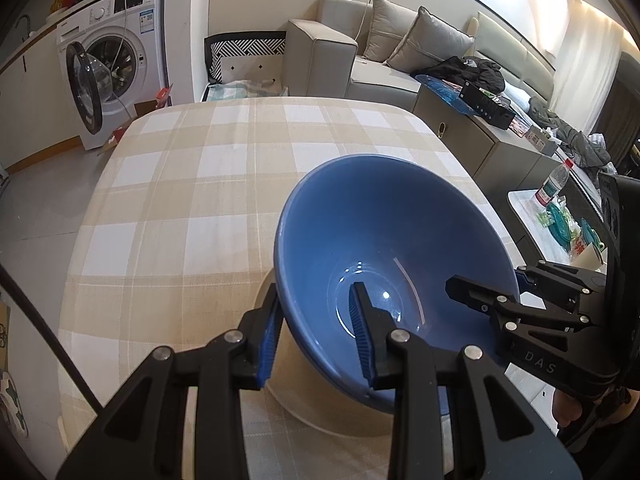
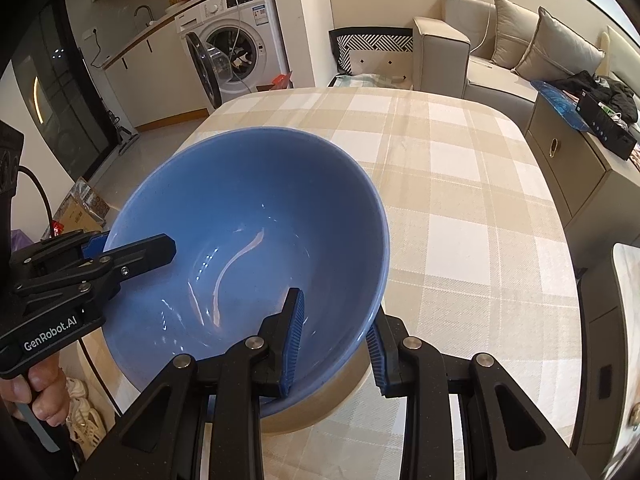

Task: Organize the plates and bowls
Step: 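Lift the nested blue bowls with both grippers and carry them over the plates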

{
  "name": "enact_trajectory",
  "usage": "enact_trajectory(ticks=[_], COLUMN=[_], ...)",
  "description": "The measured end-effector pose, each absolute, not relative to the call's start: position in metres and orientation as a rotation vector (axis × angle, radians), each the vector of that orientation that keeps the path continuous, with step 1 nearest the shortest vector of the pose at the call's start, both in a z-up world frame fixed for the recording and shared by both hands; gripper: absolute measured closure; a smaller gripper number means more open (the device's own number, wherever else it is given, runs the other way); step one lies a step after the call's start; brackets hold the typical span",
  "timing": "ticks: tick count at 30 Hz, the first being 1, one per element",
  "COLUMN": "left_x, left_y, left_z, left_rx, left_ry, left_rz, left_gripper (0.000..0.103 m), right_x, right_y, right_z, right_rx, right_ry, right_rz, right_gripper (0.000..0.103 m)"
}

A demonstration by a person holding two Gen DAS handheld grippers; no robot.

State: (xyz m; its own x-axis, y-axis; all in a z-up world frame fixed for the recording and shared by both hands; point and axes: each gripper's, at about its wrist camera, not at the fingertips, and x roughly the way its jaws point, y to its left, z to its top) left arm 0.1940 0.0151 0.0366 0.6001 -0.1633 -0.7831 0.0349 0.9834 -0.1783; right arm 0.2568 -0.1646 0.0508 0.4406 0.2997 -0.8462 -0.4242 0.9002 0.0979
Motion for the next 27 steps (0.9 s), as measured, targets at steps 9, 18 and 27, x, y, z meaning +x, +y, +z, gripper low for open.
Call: enact_trajectory(ticks=[9,18,27], left_x=[0.189,0.185,0.179], left_y=[0.018,0.021,0.019], left_z=[0.032,0.031,0.031], left_rx=[-0.157,-0.157,-0.154], left_ry=[0.933,0.934,0.944], left_rz=[-0.113,-0.118,-0.125], left_gripper=[0.071,0.071,0.071], right_x=[0.257,0.253,0.251], right_y=[-0.162,-0.162,-0.162], right_z=[0.046,0.046,0.046], right_rx=[-0.144,-0.157,-0.16], right_ry=[1.033,1.034,1.041], right_rz=[0.458,0.458,0.458], right_gripper=[0.073,0.073,0.073])
